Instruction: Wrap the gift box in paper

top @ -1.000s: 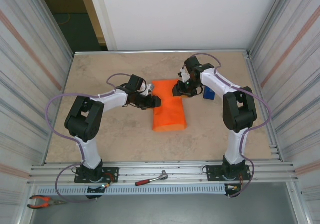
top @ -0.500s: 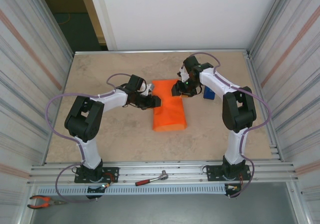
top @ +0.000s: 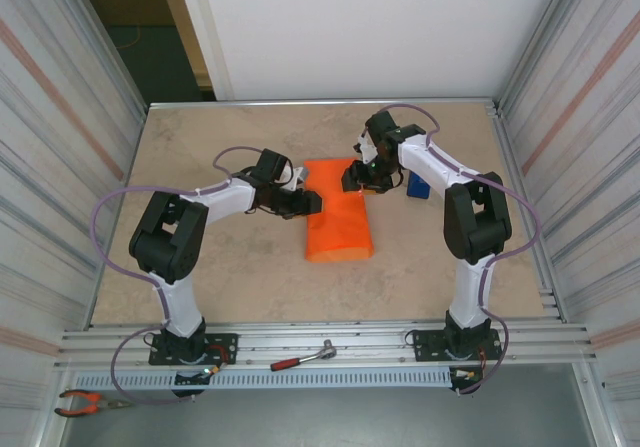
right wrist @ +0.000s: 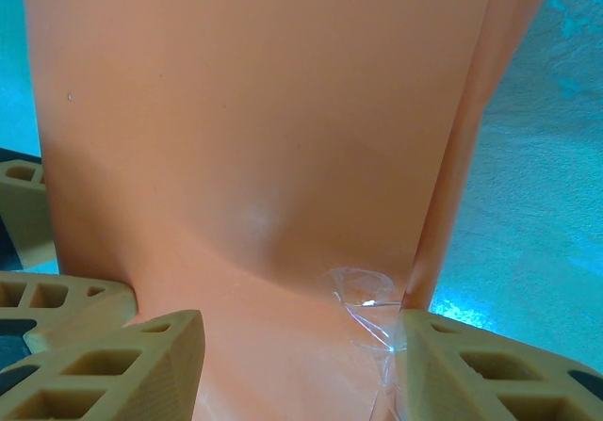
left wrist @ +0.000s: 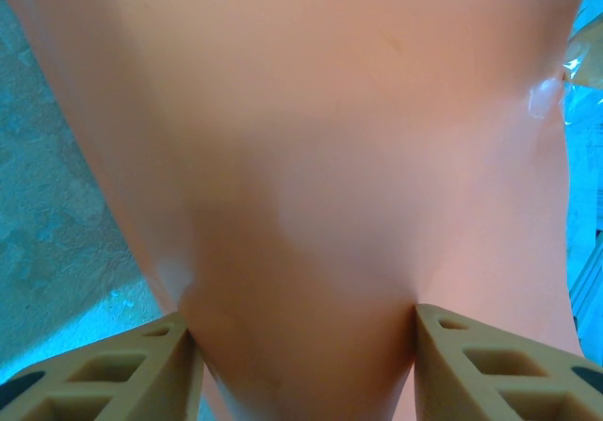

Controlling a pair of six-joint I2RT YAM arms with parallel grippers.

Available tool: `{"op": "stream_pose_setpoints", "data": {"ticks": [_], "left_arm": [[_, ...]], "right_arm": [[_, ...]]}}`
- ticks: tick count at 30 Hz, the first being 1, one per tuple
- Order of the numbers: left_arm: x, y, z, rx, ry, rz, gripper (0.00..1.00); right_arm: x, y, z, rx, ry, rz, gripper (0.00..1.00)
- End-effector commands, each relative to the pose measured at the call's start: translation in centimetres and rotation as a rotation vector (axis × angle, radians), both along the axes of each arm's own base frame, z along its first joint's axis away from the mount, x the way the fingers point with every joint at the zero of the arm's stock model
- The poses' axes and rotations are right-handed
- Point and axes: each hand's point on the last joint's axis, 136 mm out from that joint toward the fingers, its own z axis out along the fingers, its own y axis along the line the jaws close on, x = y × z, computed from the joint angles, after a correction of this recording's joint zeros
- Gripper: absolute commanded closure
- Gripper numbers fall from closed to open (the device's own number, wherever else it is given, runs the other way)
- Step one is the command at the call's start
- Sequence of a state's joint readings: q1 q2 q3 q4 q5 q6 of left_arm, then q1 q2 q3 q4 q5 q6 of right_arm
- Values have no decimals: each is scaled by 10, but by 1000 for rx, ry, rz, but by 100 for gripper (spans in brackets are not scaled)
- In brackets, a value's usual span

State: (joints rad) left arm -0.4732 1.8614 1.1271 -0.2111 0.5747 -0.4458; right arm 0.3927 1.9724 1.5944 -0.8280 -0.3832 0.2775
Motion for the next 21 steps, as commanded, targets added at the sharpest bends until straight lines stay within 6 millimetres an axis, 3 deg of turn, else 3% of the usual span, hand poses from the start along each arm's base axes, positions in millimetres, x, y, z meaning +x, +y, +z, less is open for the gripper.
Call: {"op": "stream_pose_setpoints", "data": {"ticks": [1,21], "left_arm": [[-53,52,-76,296,227,31,46],[-54,52,-77,295,228,32,47]], "right_arm": [[3,-5,-3,-49,-3,-1,44],[6,-11,-12,-105,10,-51,41]]}}
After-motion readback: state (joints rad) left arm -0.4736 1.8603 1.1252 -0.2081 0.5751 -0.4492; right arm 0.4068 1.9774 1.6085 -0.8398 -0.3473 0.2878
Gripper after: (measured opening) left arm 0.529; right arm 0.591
